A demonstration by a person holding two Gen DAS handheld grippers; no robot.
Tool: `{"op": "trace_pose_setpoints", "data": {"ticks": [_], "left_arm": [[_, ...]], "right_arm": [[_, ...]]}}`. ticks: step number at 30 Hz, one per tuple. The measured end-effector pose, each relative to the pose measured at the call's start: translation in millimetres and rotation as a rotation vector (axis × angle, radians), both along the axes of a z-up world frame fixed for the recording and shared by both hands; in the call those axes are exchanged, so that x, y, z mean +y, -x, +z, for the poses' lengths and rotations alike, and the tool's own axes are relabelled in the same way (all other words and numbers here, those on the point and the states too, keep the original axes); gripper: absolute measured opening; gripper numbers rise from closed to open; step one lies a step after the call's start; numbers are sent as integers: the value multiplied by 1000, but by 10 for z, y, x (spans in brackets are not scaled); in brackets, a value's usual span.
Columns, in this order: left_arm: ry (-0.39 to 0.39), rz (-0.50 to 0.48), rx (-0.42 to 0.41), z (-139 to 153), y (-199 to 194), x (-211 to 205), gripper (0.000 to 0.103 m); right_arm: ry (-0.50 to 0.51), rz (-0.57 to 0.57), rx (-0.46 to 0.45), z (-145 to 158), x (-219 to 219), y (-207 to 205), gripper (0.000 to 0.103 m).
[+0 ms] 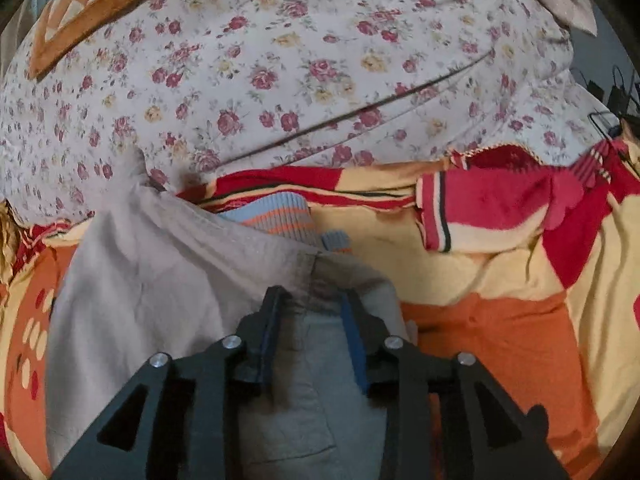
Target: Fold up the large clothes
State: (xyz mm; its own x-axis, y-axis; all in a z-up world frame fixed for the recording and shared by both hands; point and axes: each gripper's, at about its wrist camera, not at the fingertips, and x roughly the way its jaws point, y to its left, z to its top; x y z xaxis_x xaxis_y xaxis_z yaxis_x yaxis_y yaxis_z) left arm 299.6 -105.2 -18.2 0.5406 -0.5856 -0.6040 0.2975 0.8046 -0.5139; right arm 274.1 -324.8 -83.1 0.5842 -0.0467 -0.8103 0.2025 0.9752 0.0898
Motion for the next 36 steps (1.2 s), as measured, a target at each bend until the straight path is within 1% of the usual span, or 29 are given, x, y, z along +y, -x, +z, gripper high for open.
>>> {"op": "trace_pose_setpoints", "data": {"ticks": [2, 3, 4, 5, 6, 7, 9, 10, 11, 12, 15, 16, 17, 18, 19, 20, 21, 22, 23, 24, 25, 26, 27, 29, 31, 32, 33, 34, 36], "left_arm": [[-77, 5, 85, -212, -289, -225, 21], [-136, -9, 157, -425, -421, -379, 21], [-187, -10, 180, -564, -452, -453, 21], [-227, -10, 172, -683, -448, -504, 20], [-248, -11, 128, -755, -406, -535, 20], [-258, 0, 101, -781, -372, -551, 20], [-285, 7, 90, -792, -361, -590, 20], [-293, 6, 87, -791, -360, -601, 20], [-296, 8, 84, -784, -371, -605, 20], [-296, 6, 76, -769, -358, -604, 20], [-248, -15, 78, -620, -333, -469, 20], [-226, -23, 77, -509, -291, -384, 21], [-196, -33, 66, -380, -235, -286, 21], [-170, -47, 47, -280, -160, -176, 22], [-154, -69, 14, -164, -33, -20, 29], [-154, -81, -4, -127, 34, 46, 35], [-157, -104, -27, -109, 160, 174, 51], [-160, -117, -35, -128, 229, 244, 57], [-163, -131, -35, -189, 316, 322, 57], [-169, -145, -17, -294, 395, 390, 57], [-170, -151, 3, -393, 440, 422, 57], [-165, -156, 29, -506, 473, 442, 57], [-151, -159, 55, -613, 510, 464, 57], [-80, -164, 92, -768, 594, 509, 57], [0, -159, 108, -840, 653, 542, 57], [26, -158, 122, -878, 671, 537, 57], [37, -156, 128, -896, 694, 537, 57], [41, -157, 125, -899, 708, 529, 59], [28, -173, 106, -877, 734, 487, 59]], "right_arm": [[-23, -4, 10, -9, -60, 27, 41], [-35, -5, 18, -15, -89, 32, 42], [-52, -7, 27, -32, -123, 46, 43], [-67, -9, 35, -53, -153, 59, 43], [-88, -3, 40, -70, -206, 70, 44], [-96, 3, 42, -98, -229, 68, 47], [-123, 4, 55, -174, -302, 71, 56], [-150, -10, 66, -216, -352, 64, 64], [-195, -19, 62, -245, -412, 65, 65], [-207, -21, 57, -242, -425, 69, 65], [-227, -15, 43, -186, -426, 105, 67], [-254, -10, 35, -135, -456, 128, 67], [-294, 1, 10, -32, -527, 185, 67], [-310, 2, -18, 53, -589, 233, 67], [-328, -9, -78, 199, -714, 351, 67], [-342, -20, -115, 283, -806, 436, 68], [-370, -32, -163, 376, -944, 562, 68], [-409, -41, -198, 420, -1070, 675, 70], [-446, -48, -212, 420, -1167, 743, 75], [-522, -56, -207, 355, -1276, 828, 77], [-570, -52, -195, 299, -1316, 848, 79], [-655, -40, -164, 176, -1345, 866, 79], [-713, -30, -134, 68, -1338, 861, 79], [-782, 5, -64, -109, -1262, 812, 79], [-817, 29, -16, -256, -1158, 754, 79], [-819, 35, 6, -314, -1097, 728, 79], [-800, 36, 17, -356, -1042, 676, 79], [-795, 40, 9, -353, -1025, 674, 80], [-795, 62, 18, -371, -979, 590, 84]]}}
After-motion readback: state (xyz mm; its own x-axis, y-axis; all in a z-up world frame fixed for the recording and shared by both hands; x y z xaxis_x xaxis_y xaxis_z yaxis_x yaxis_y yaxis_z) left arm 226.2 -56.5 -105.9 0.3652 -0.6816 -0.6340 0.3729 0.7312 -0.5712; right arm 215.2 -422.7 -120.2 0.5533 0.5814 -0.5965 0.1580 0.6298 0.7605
